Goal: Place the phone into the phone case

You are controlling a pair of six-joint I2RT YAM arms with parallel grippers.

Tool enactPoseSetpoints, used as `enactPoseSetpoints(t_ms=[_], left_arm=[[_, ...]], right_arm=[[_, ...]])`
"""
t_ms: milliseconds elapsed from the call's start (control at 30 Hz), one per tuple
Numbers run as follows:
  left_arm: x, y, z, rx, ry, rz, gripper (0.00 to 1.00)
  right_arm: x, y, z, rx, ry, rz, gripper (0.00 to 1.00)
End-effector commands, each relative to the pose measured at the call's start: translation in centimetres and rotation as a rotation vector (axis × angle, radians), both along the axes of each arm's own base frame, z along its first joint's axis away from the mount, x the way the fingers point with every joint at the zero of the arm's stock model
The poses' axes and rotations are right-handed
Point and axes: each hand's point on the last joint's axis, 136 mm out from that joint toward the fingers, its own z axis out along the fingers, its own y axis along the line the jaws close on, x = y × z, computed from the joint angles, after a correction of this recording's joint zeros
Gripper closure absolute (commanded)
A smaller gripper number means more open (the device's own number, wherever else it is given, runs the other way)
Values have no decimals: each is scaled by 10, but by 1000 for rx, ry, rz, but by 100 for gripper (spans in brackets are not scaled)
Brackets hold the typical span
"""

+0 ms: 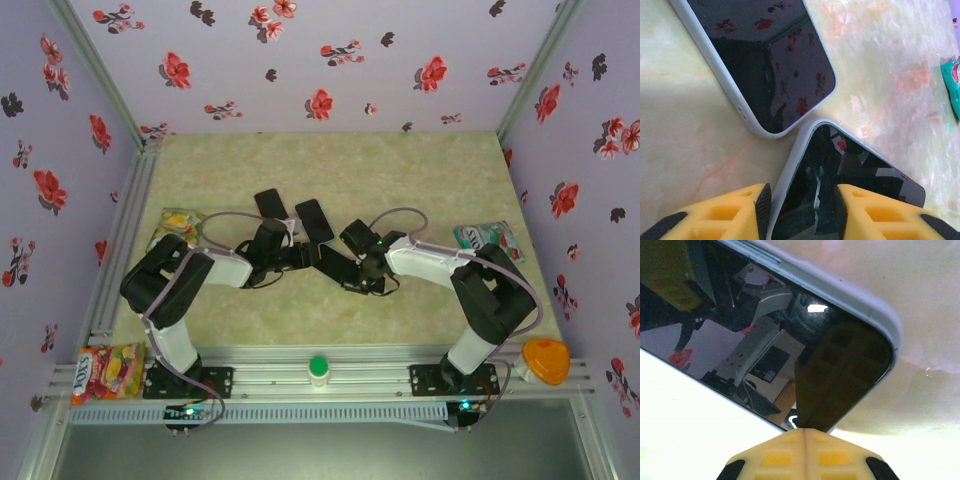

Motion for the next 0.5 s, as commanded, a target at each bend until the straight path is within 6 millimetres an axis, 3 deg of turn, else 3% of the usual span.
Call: enactPoseSetpoints(t_ms=[0, 233, 467], left_arm=[[-15, 4, -13, 56, 59, -16, 58], [-15, 3, -10, 70, 48, -24, 58], [-17, 4, -7, 80, 35, -27, 58]], right_arm=[[-52, -23, -85, -94, 186, 55, 100], [-47, -22, -78, -88, 180, 62, 100], [-19, -13, -24, -52, 50, 73, 100]])
